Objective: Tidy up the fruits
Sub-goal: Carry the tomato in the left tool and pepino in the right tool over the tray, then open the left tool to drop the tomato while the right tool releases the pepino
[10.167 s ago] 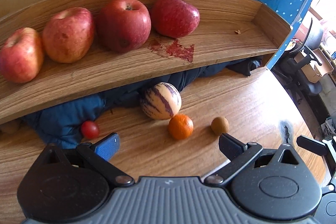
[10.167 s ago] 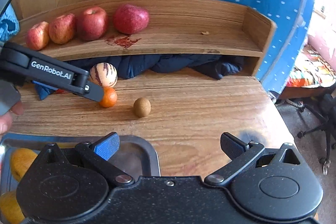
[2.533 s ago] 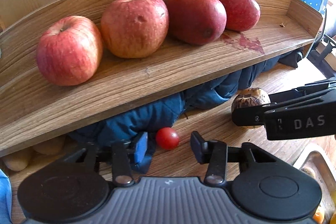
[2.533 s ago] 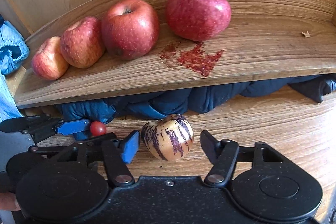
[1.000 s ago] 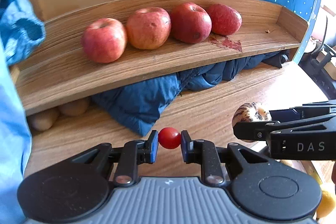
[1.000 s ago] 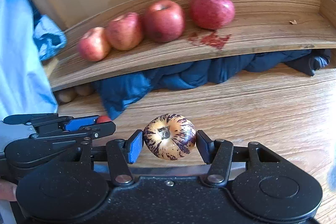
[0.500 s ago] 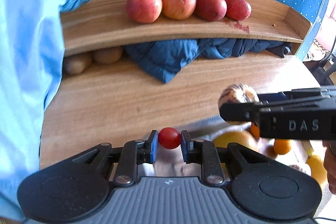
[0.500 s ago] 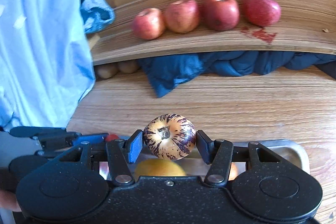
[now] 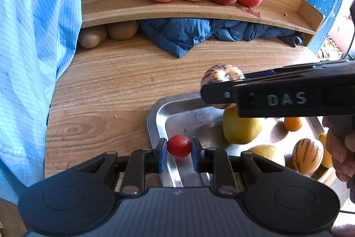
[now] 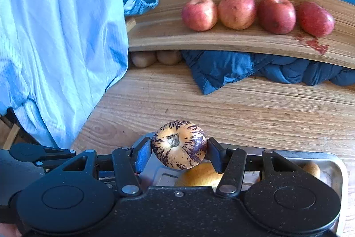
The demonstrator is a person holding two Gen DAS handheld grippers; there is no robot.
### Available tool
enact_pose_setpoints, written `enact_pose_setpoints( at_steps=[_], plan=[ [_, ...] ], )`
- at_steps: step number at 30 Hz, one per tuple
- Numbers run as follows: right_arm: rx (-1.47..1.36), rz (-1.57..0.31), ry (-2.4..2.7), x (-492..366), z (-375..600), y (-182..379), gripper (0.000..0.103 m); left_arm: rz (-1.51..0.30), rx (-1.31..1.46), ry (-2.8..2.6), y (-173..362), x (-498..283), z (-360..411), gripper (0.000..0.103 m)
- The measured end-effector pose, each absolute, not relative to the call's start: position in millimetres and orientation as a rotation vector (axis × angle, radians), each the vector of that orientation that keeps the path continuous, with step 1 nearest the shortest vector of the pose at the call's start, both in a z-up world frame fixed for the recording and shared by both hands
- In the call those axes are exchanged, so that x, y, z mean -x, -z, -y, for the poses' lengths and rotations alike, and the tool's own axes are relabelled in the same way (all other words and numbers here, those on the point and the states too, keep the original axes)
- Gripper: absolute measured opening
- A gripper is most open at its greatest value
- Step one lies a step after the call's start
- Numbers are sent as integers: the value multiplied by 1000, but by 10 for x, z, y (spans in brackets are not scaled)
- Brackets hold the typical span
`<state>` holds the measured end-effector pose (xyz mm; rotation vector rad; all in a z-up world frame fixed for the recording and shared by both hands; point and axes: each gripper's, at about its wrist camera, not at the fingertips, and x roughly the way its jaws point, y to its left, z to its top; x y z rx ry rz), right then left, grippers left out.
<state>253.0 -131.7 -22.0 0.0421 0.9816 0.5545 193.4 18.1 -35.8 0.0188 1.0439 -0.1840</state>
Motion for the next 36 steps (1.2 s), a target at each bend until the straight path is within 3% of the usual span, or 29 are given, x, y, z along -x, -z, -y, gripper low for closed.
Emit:
enact_pose_setpoints(
  at_steps=[12, 15, 16, 17, 27, 33, 36],
  plan=[
    [-11, -999, -577, -2536, 1244, 284, 57, -1067, -21, 178, 379, -1942, -209, 26],
    [-15, -1005, -582, -2551, 1244, 294, 57, -1087, -11, 178, 393, -1961, -219, 39],
    [-15, -1009, -584, -2561, 1243, 299, 57, -1100, -6, 178, 401, -1967, -226, 50],
    [-15, -1013, -588, -2571, 1242, 303, 57, -1108, 2, 176, 406, -1971, -234, 53],
    [-32, -1026, -611, -2612, 1288, 320, 63, -1104, 7, 114, 300, -1907, -345, 61],
    [-27, -918, -613, -2440, 1470, 106, 78, -1056, 90, 42, 154, -1740, -409, 74],
    [25, -850, -623, -2294, 1607, -35, 85, -1001, 129, -34, 74, -1562, -363, 89]
  ],
)
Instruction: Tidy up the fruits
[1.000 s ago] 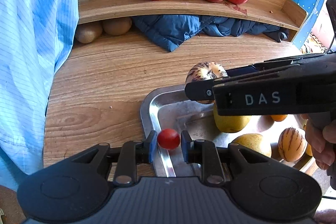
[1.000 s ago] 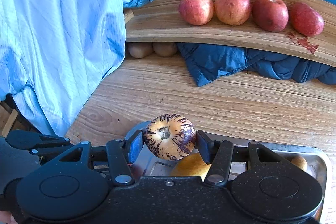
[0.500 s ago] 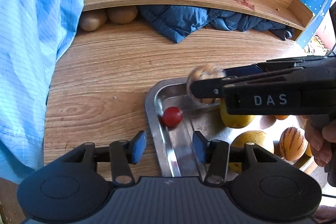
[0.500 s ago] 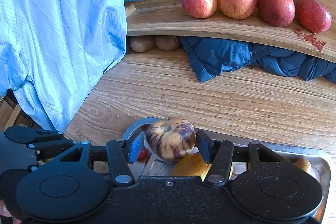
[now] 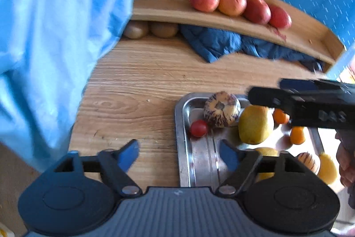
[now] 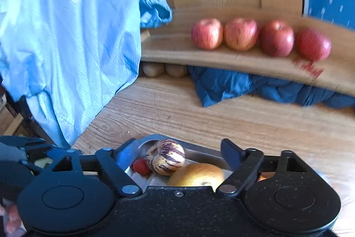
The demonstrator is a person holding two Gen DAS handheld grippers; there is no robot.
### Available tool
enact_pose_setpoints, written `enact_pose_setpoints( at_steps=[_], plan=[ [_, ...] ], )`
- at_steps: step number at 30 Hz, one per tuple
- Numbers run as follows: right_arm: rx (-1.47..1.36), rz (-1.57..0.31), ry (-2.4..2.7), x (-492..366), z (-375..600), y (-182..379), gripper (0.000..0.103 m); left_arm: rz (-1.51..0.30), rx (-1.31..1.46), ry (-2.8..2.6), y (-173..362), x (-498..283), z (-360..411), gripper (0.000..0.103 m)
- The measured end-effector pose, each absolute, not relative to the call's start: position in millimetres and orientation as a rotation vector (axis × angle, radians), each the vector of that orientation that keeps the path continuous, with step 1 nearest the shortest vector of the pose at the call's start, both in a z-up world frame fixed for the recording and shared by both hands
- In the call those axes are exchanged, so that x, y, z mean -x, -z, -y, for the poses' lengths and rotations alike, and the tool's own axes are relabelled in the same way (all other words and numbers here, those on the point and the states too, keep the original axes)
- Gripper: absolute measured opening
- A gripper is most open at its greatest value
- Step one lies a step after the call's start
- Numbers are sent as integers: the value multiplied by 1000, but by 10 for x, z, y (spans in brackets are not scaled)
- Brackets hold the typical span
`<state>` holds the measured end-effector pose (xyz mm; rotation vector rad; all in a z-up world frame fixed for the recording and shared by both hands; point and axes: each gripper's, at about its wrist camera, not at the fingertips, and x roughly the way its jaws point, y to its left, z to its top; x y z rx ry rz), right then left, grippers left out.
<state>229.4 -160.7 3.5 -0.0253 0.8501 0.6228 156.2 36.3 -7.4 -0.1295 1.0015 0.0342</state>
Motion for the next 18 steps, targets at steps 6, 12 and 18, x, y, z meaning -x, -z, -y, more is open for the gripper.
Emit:
enact_pose_setpoints(
  at_steps=[6, 12, 18],
  plan=[
    [43, -721, -586, -1872, 1954, -274, 97, -876, 182, -149, -137, -1170, -170, 101],
    [37, -646, -562, -1390, 2316, -382, 102, -742, 170, -237, -313, -732, 128, 102],
    [12, -616, -526, -1066, 2608, -516, 102, -695, 154, -267, -425, -392, 370, 102]
  ],
)
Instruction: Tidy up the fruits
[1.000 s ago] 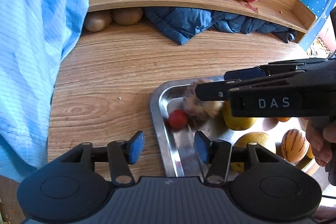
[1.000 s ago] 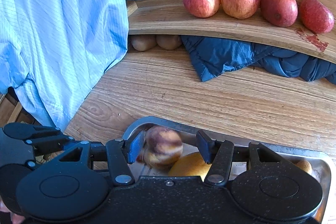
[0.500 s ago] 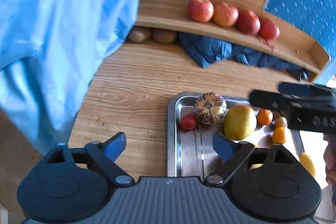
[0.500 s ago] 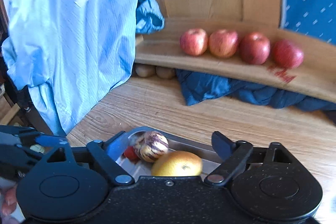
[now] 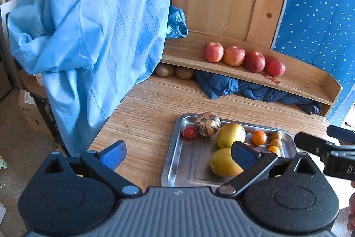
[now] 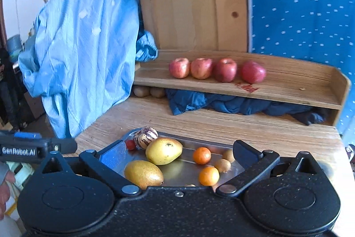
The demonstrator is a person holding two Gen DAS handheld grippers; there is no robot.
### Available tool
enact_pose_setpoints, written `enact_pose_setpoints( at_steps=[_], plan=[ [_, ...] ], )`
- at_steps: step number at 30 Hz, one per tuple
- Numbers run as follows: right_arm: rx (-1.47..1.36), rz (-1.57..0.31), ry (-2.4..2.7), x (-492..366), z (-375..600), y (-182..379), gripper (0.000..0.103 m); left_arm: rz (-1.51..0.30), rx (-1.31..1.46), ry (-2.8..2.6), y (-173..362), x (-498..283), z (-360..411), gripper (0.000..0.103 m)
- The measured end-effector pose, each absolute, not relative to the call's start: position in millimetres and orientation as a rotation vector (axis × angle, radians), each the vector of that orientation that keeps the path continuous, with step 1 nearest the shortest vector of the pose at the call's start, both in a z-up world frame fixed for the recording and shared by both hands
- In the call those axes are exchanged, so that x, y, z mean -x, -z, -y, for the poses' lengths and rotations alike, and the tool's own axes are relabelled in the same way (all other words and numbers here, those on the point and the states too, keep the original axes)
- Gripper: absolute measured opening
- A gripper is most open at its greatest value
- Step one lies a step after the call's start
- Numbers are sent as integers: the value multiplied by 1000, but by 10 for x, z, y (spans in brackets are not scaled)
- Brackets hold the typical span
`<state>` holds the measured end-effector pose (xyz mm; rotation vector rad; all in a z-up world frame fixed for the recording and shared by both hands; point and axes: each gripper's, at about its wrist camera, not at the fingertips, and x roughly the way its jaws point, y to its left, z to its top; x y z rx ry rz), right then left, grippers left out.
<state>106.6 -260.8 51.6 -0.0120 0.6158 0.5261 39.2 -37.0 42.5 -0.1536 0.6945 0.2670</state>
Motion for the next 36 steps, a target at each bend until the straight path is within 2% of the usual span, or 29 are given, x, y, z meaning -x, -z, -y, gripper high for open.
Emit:
enact_pose_setpoints(
  at_steps=[14, 21, 36],
  plan=[
    [-6, -660, -448, -550, 2831, -487, 102, -723, 102, -205, -373, 29, 541, 102],
    [-20, -744, -407, -342, 2757, -339, 102, -762, 86, -183, -292, 135, 468, 102],
    [-33, -844, -327, -285, 2667, -238, 102, -814, 87, -103, -223, 148, 377, 102]
  ],
)
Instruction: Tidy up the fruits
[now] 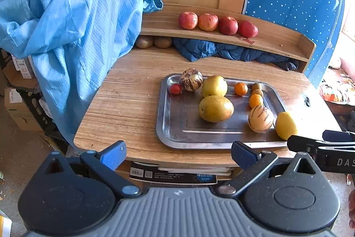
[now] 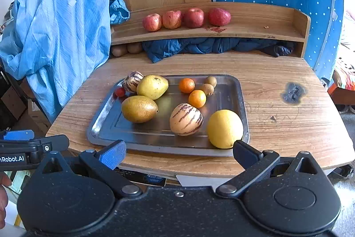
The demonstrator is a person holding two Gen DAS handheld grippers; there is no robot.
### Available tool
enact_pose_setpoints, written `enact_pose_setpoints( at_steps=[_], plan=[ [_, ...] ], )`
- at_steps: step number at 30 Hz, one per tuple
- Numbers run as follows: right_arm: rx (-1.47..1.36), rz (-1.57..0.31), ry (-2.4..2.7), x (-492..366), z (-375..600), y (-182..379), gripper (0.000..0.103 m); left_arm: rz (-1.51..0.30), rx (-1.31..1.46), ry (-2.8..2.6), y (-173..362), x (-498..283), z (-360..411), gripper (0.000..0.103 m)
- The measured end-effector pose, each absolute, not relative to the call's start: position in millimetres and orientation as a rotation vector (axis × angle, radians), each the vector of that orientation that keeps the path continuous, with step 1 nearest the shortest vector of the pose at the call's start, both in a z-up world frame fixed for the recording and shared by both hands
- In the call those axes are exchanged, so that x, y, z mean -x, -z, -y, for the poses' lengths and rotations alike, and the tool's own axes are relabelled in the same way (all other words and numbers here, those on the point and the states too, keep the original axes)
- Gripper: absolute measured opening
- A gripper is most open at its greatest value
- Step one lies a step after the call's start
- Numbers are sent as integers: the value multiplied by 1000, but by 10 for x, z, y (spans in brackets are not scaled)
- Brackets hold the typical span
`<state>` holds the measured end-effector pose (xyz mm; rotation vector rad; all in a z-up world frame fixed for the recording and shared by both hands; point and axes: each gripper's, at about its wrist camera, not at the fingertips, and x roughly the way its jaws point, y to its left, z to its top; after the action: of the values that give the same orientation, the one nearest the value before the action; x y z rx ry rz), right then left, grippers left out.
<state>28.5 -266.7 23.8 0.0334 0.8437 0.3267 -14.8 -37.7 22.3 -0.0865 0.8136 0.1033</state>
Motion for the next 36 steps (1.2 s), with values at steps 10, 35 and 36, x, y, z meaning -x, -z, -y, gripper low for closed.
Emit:
enact_pose_setpoints(
  at_steps=[10, 35, 36],
  plan=[
    [-19, -861, -327, -279, 2613, -218, 102, -829, 105, -87, -179, 138, 346, 102],
    [-11, -872, -336, -365, 2615, -168, 102, -837, 117, -99, -153, 70, 348, 102],
    [-10, -872, -337, -370, 2617, -166, 102, -838, 118, -100, -151, 65, 347, 102]
  ],
)
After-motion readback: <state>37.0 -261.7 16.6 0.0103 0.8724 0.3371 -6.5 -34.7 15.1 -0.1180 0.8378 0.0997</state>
